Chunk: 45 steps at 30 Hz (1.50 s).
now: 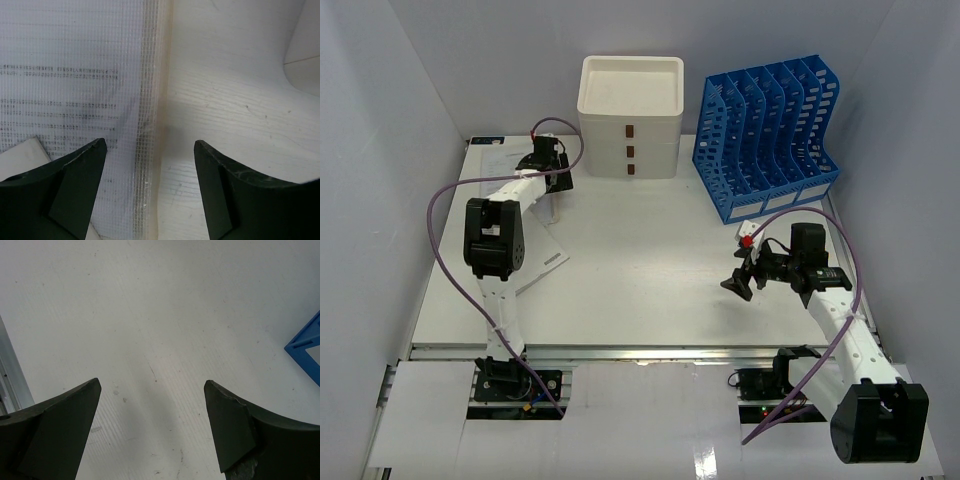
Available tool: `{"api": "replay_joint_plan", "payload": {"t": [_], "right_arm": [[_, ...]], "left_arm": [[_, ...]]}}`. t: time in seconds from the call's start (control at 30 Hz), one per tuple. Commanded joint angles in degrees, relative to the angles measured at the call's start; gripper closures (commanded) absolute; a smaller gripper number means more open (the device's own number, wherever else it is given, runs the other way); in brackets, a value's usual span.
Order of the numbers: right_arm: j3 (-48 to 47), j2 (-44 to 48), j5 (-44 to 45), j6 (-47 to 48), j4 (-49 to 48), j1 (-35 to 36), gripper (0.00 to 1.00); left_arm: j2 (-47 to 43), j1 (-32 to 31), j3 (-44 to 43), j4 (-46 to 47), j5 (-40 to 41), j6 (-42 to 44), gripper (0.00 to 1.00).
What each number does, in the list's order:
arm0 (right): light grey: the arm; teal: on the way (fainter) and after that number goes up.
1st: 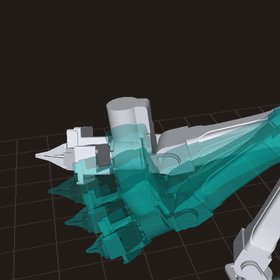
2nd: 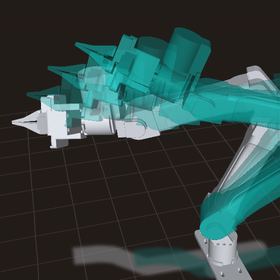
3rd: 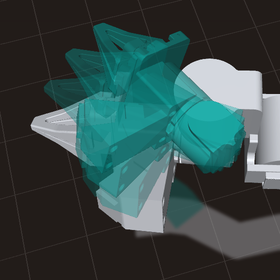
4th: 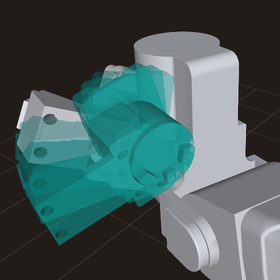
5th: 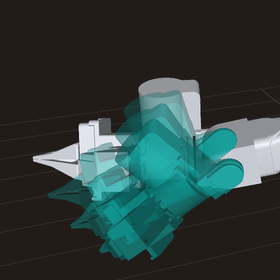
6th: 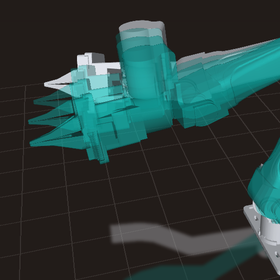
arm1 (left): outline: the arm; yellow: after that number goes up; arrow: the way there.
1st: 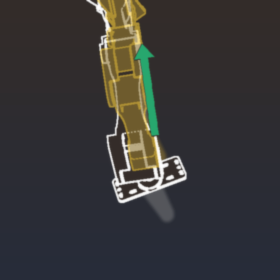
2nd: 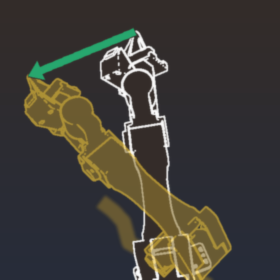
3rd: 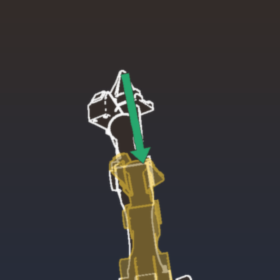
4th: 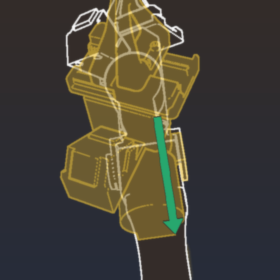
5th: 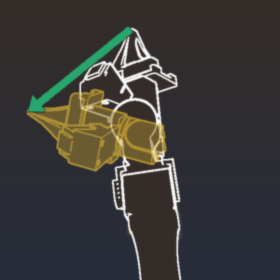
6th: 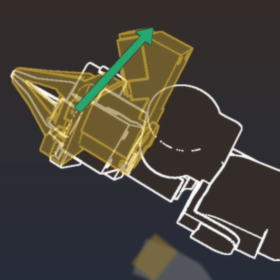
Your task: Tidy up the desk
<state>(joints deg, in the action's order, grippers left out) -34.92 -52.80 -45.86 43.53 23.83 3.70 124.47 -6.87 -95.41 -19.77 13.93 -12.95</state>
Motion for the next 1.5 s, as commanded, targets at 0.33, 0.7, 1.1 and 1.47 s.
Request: {"api": "replay_joint_plan", "payload": {"t": [0.33,0.7,1.1,1.47], "right_arm": [[-0.24,-1.33,-1.54,0.07,-0.46,-0.36,0.1],[-0.09,-2.33,-4.87,1.34,0.75,-0.36,0.1],[-13.34,-8.55,-1.97,13.85,18.43,0.78,0.1],[-23.76,-15.54,-2.72,8.94,18.6,7.13,0.1]], "left_arm": [[2.31,-0.16,-0.31,-0.97,2.49,3.95,0.55],[0.68,-0.16,2.44,-2.55,-7.63,1.16,0.81],[-13.37,0.81,12.02,5.1,-22.68,-3.06,1.0],[-38.71,0.9,29.28,12.62,-33.69,-12.79,1.0]]}}
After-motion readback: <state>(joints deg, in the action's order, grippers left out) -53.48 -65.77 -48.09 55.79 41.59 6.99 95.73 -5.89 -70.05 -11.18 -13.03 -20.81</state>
